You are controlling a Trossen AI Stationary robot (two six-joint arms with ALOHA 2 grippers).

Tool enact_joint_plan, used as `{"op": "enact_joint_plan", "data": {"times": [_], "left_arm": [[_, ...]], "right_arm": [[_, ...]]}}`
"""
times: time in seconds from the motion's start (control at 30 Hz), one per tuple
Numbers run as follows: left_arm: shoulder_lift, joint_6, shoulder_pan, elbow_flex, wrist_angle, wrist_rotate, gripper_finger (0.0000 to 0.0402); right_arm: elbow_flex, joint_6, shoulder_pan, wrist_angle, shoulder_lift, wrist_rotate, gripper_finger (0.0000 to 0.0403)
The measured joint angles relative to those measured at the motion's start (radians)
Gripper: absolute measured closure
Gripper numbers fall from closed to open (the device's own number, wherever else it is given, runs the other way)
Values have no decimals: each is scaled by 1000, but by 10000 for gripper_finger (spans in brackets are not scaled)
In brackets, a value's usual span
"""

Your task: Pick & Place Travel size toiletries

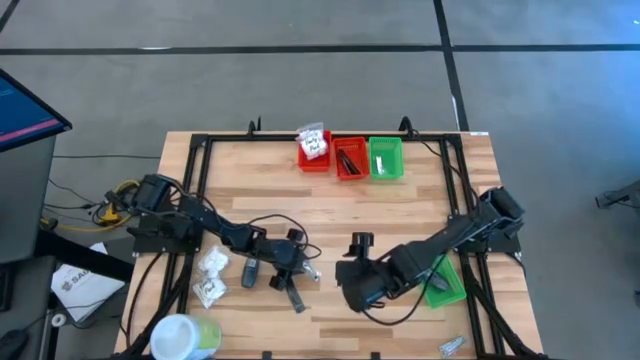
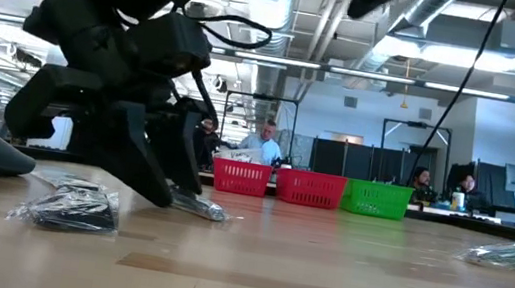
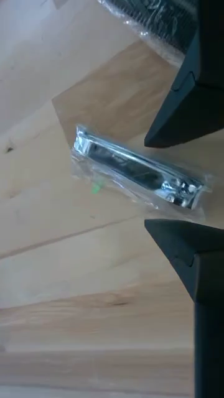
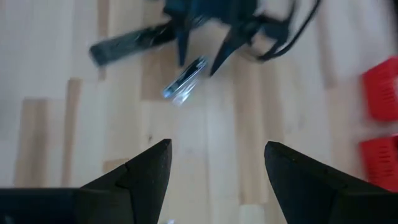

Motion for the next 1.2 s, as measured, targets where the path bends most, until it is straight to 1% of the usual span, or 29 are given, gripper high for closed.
{"op": "enact_joint_plan", "data": {"times": [0.07, 0.13, 0.27, 0.33, 0.37, 0.43, 0.53, 0.63, 0.73, 0.87, 0.97, 1.0, 1.07, 1.13, 1.2], "left_arm": [[13, -4, 2, 2, 9, 7, 219], [23, -10, 6, 3, 16, 18, 242], [23, -61, 11, 3, 12, 34, 314], [12, -78, 18, 2, 4, 33, 354], [5, -85, 23, 1, 0, 26, 361], [-15, -89, 34, -3, -20, 0, 361], [-49, -111, 46, -4, -19, -26, 361], [-79, -117, 54, -3, -11, -29, 361], [-102, -135, 63, -3, -12, -28, 361], [-138, -140, 74, -6, -14, -29, 361], [-194, -139, 87, -21, 9, -36, 361], [-222, -138, 92, -30, 23, -36, 361], [-279, -137, 103, -55, 93, -36, 361], [-353, -133, 111, -89, 169, -18, 361], [-430, -124, 120, -125, 259, 18, 361]], "right_arm": [[0, 4, 11, 10, -6, 58, 155], [0, 17, 19, 9, -11, 125, 155], [0, 41, 36, 1, -12, 266, 155], [-17, 41, 38, 25, -13, 313, 155], [-38, 34, 38, 52, -14, 332, 155], [-98, 10, 38, 106, -20, 345, 155], [-222, -59, 28, 278, -53, 313, 155], [-381, -113, 6, 512, -116, 255, 155], [-545, -171, -18, 771, -219, 203, 155], [-739, -264, -42, 1105, -382, 200, 155], [-850, -368, -59, 1367, -489, 178, 155], [-877, -407, -68, 1443, -517, 147, 155], [-909, -469, -86, 1544, -560, 54, 155], [-913, -519, -105, 1608, -587, -40, 155], [-909, -581, -116, 1652, -599, -110, 155]]}}
